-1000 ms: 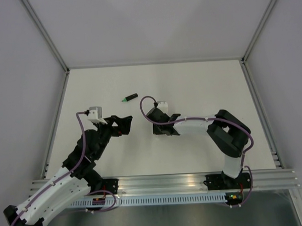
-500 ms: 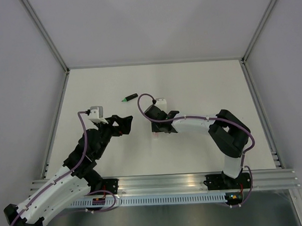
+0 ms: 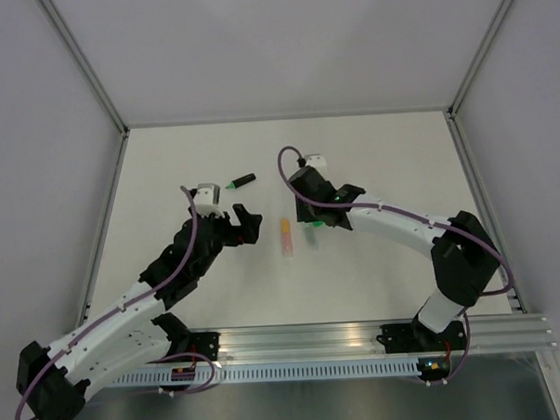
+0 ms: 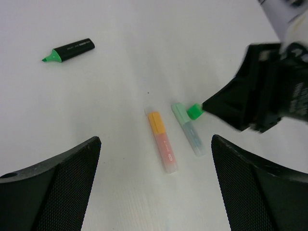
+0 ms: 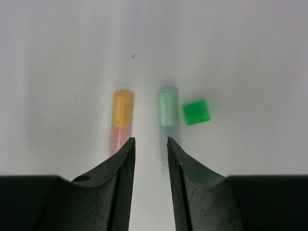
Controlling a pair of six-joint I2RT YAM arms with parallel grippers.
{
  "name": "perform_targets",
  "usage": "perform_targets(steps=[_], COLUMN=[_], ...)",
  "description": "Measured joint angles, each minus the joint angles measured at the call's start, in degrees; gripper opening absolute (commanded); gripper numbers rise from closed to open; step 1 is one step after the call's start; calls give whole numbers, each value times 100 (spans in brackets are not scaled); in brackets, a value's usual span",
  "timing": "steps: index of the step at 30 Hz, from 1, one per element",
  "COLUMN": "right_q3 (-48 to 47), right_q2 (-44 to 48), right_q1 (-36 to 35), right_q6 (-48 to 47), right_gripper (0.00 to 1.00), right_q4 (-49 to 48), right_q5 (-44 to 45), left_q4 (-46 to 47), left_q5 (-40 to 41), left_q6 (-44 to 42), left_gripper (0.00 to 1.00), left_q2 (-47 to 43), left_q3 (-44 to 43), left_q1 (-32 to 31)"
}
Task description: Insert the pens into the pen caps
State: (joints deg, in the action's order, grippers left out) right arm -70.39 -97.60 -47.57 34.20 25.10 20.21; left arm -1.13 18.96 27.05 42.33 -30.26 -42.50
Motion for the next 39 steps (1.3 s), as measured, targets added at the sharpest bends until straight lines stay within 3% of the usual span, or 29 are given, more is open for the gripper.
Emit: perform_targets(steps=[6,11,16,28,39], right_q3=[789,1217,1355,1519,1530], right_q2=[1108,1180,1204,1521,1587], right_q1=[1106,1196,1165,1169,1169], right_q6=[-310,-297,-297,-304,-321], right_gripper=[38,38,38,38,38], right_q4=[-402,-627,-804,-968,-970], right_q5=[-479,-1248,-1637,-1681,-1537], left_q4=[-354,-1154,-2345,-3928,-4894], left_q5=[-308,-931,-1150,-960,-584], left_q6=[284,1919,3318,5967,6885], left_gripper=[100,100,100,91,85], left_q2=[1832,3532,5115,6498,7641], left_q3=[-1211,-2496,-3991,-5567,-6996], left_q1=[361,1504,2028,2319,2347])
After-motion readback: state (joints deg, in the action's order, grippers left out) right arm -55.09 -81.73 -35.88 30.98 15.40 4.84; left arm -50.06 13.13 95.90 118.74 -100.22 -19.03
